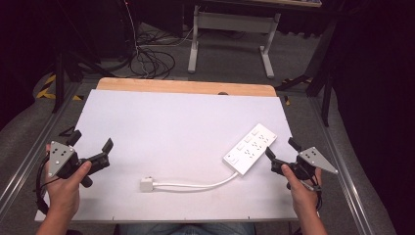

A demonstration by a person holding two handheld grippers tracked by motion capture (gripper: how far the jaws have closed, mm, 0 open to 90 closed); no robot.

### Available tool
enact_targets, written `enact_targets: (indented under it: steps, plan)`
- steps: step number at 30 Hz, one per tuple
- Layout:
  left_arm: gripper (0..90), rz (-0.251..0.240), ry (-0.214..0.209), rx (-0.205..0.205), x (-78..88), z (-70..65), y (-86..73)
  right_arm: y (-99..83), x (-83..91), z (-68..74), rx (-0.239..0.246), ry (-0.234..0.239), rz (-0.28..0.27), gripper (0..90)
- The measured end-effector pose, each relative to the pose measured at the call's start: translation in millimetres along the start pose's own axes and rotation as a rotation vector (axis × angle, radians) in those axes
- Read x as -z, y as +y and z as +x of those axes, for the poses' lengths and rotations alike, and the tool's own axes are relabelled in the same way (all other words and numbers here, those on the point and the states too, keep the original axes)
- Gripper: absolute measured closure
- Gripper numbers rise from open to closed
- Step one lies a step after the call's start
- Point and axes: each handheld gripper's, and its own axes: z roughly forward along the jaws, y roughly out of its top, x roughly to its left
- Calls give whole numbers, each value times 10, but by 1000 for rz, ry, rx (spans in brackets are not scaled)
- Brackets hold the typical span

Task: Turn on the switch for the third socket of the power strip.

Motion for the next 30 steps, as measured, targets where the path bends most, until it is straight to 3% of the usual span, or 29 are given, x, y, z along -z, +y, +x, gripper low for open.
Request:
enact_targets:
  steps: [22, 30]
  plan:
    - [2, 1, -4, -1, -8, -4, -3, 11, -6, 19, 14, -1, -4, 95]
    - [3, 0, -4, -1, -7, -3, -2, 29, -3, 19, -21, 6, -4, 300]
